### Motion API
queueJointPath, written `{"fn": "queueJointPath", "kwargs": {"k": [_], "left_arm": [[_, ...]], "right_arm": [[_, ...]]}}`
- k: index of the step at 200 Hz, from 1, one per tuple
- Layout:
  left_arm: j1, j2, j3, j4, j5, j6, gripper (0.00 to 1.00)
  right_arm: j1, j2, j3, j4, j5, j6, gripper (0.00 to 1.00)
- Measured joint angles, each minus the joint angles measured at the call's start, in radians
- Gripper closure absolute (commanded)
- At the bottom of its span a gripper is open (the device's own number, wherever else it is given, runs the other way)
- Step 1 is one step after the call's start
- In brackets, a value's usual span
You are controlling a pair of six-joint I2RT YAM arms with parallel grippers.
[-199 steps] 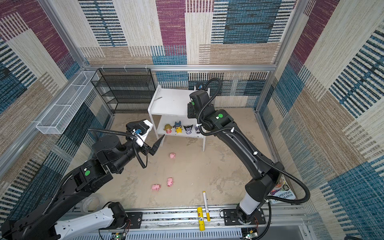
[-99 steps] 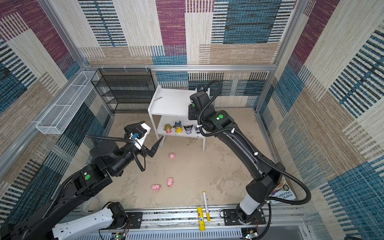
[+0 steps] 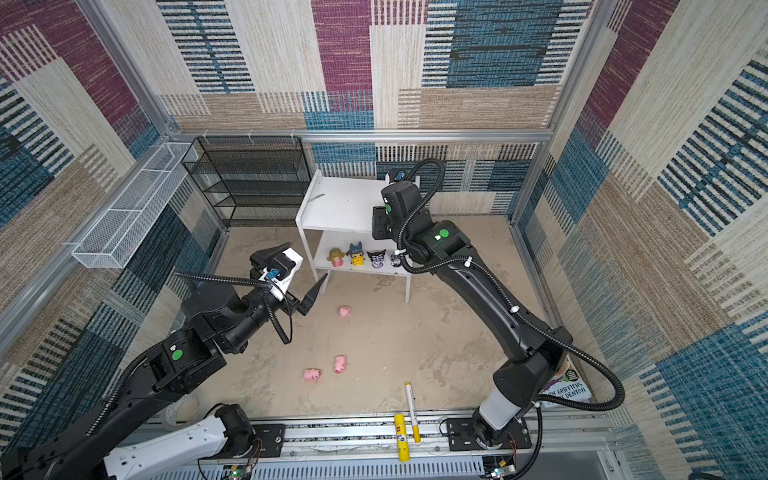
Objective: Place and organize the plastic toys onto the shelf
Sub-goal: 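Lower the pink pig onto the shelf's top tier and open the right gripper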
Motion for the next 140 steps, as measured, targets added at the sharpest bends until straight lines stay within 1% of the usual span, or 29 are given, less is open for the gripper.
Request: {"fn": "queueJointPath", "kwargs": {"k": [61, 74, 96, 109, 125, 140], "left_arm": [[0.000, 0.006, -0.003, 0.008, 0.000, 0.000, 0.01], [0.000, 0.008, -0.003, 0.008, 0.000, 0.000, 0.01], [0.000, 0.008, -0.003, 0.008, 0.000, 0.000, 0.01], [0.000, 0.008, -0.003, 0.008, 0.000, 0.000, 0.01], [0.000, 0.008, -0.003, 0.008, 0.000, 0.000, 0.01], [0.000, 0.006, -0.005, 0.008, 0.000, 0.000, 0.01]], "right_arm": [[0.005, -0.046, -0.034, 0.008, -0.027, 0.011, 0.48], [0.007, -0.053, -0.038, 0.016, -0.033, 0.011, 0.43], [0.010, -0.061, -0.035, 0.023, -0.033, 0.010, 0.27], [0.006, -0.047, 0.004, 0.013, -0.032, 0.010, 0.21], [0.002, 0.008, 0.109, -0.010, -0.024, 0.010, 0.17], [-0.002, 0.085, 0.229, -0.060, -0.016, 0.010, 0.16]]}}
